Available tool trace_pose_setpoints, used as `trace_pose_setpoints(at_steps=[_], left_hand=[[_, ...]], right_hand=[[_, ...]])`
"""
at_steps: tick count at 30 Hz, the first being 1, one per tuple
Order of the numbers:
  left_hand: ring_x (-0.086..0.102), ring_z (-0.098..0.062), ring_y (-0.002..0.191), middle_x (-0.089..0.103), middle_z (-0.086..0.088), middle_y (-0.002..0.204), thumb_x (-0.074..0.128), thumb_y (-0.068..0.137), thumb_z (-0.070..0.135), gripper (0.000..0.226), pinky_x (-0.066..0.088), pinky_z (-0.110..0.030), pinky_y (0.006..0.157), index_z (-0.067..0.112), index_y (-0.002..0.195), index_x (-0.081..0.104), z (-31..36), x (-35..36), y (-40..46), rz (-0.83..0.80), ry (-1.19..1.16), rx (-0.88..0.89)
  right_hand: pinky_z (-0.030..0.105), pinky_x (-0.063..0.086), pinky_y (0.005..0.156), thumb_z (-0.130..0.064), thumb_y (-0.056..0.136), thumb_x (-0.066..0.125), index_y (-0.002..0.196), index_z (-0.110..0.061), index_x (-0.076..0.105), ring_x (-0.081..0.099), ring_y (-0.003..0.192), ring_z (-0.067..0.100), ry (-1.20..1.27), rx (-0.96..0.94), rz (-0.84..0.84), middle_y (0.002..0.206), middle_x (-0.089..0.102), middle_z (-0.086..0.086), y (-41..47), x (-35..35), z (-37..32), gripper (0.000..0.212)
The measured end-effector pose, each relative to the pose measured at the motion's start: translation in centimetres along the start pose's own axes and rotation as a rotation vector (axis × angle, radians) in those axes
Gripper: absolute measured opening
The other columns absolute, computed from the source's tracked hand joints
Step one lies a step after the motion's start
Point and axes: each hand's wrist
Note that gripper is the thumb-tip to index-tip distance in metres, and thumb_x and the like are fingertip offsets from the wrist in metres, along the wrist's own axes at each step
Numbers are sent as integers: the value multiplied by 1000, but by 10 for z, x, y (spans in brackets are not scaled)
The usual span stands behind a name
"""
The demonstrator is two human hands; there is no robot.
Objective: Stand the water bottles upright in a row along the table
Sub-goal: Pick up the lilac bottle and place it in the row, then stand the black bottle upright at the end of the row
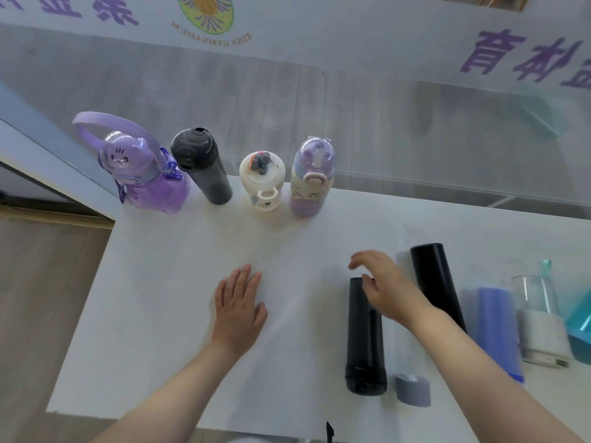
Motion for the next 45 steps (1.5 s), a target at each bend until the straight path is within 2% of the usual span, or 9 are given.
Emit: trace_pose_setpoints(at_steps=[6,10,15,26,31,35,39,41,45], left_hand=[[32,-23,139,41,-6,148,42,83,28,58,14,-45,116,16,139,43,50,24,-33,12,-68,33],[33,-24,139,40,-6,150,40,85,28,55,18,-46,115,16,139,45,60,33,-46,7,-14,39],[32,-25,140,38,-7,152,38,87,29,55,20,-46,115,16,140,44,62,36,-47,24,51,33],[30,-24,142,36,-5,153,37,87,31,57,20,-45,117,19,142,42,64,38,-46,19,123,4],[30,-24,141,36,-4,153,38,86,31,57,20,-45,117,19,142,43,65,38,-46,23,130,-3],[32,-24,141,37,-4,153,39,86,31,57,19,-44,116,19,141,44,65,38,-46,20,131,-6],[32,-24,139,39,-5,152,39,85,32,57,20,-44,116,19,140,46,66,37,-45,18,130,-4],[31,-23,140,38,-5,152,39,85,33,57,19,-44,116,20,140,45,66,36,-46,12,137,-3],[31,-23,139,39,-5,151,39,86,34,57,18,-43,116,20,140,46,65,35,-46,21,117,7]], right_hand=[[38,48,96,11,74,64,105,-13,66,55,113,22,-248,-290,2,118,62,3,-63,11,20,39],[41,49,99,12,65,68,118,-15,62,51,124,28,-328,-330,-53,137,56,10,-89,21,30,60],[37,24,114,1,61,69,146,-25,35,27,144,27,-516,-330,-214,160,22,9,-100,36,39,95],[51,43,104,-8,66,68,141,-22,47,45,133,35,-673,-548,-115,150,41,17,-76,54,38,79],[52,42,105,-12,66,76,140,-20,47,43,133,38,-500,-483,-84,151,40,18,-78,52,34,81],[44,47,100,-17,64,83,141,-21,43,34,134,32,-275,-357,-36,152,38,14,-79,40,25,87],[33,32,113,-22,76,77,149,-24,30,19,144,19,-46,-215,6,158,24,0,-79,25,17,87],[28,30,113,-24,77,77,148,-27,27,25,140,12,94,-137,22,152,31,-6,-78,17,12,87],[27,44,98,-21,75,77,137,-32,36,49,116,4,293,-9,72,127,50,-15,-70,9,5,76]])
Point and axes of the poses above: each hand's wrist, its own y-axis towards the middle knuckle, its own x-axis out of the palm, z = x × y
